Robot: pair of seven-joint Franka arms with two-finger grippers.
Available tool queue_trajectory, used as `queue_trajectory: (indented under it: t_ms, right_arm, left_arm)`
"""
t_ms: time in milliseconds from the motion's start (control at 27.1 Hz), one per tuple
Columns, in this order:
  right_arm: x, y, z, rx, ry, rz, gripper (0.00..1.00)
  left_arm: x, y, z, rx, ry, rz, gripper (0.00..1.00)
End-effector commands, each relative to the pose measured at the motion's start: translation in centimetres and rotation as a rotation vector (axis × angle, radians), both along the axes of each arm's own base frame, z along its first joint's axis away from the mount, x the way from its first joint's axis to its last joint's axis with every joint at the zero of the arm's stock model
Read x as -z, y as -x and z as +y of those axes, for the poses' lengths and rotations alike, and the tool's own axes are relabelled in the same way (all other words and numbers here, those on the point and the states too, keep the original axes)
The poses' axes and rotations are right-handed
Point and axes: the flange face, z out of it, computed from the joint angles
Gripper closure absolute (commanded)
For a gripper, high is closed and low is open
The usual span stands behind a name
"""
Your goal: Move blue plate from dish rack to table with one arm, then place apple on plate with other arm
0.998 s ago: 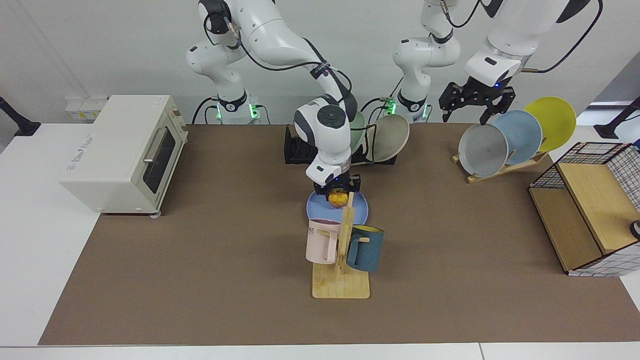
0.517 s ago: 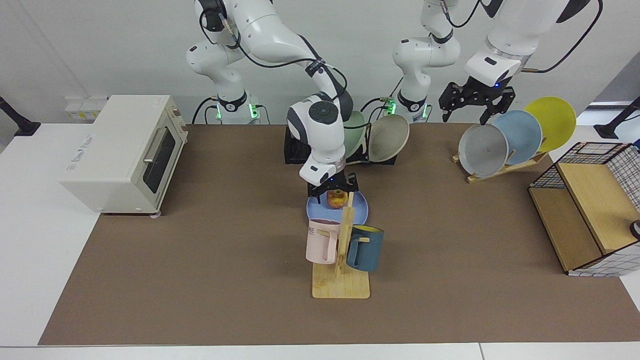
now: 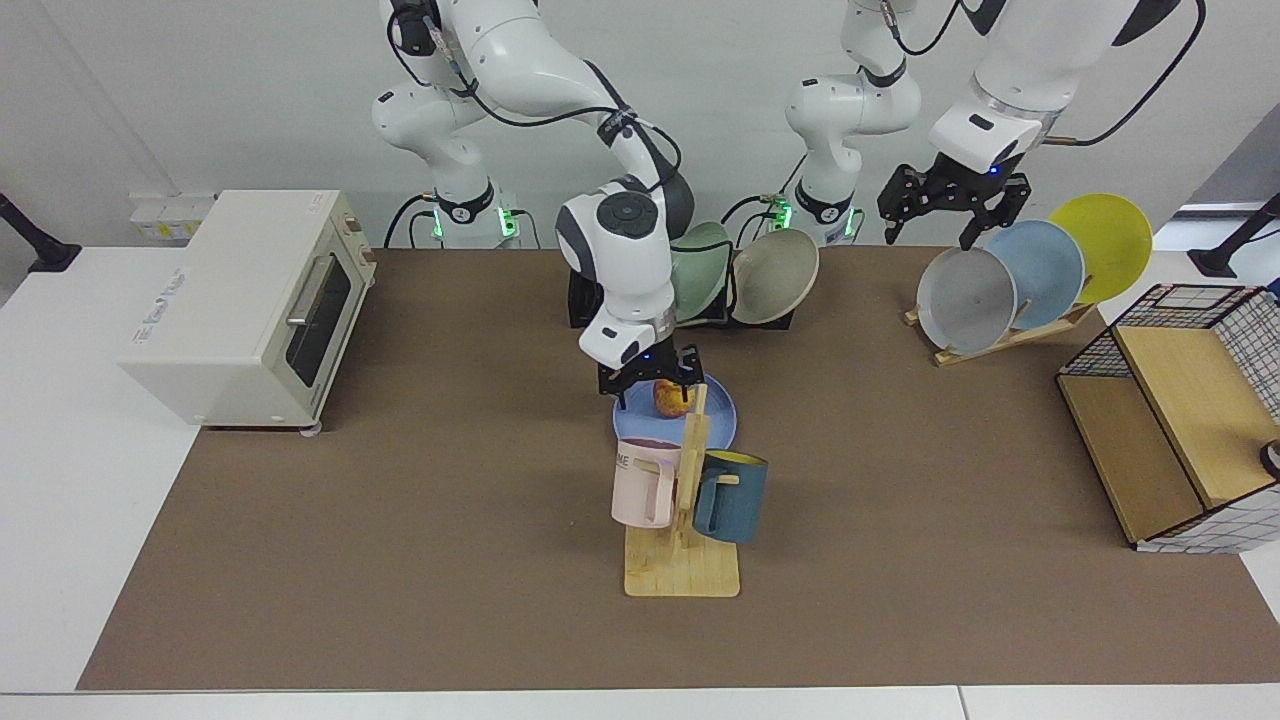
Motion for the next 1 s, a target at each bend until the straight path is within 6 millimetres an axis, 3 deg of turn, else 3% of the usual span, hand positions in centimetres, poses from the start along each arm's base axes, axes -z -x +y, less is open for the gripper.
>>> queue_trajectory:
  t_ms: [0,222,370,702,961]
  right_arm:
    - [-2.1,1.5,-3.9,-0.037,0.014,0.048,0.0]
    - [-6.1,3.0,-9.4,0.041,-0.003,0.042,0.0]
    - [-7.6,3.3,-13.0,0.095,-0.014,0.017,0.0]
    - [-8.8,5.0,-13.6,0.015,0.0,0.068,0.0]
    - [-9.1,5.3,-13.7,0.013,0.007,0.069,0.0]
  left_arm:
    - [-0.3,0.5,0.3,-0.001,0.014,-0.006,0.0]
    - [-0.3,0.5,0.3,-0.001,0.014,-0.006,0.0]
    - [-0.3,0.5,0.3,-0.001,0.014,-0.006,0.0]
    - [-0.3,0.4,0.4,-0.002,0.014,-0.006,0.0]
    - [-0.3,0.5,0.3,-0.001,0.014,-0.006,0.0]
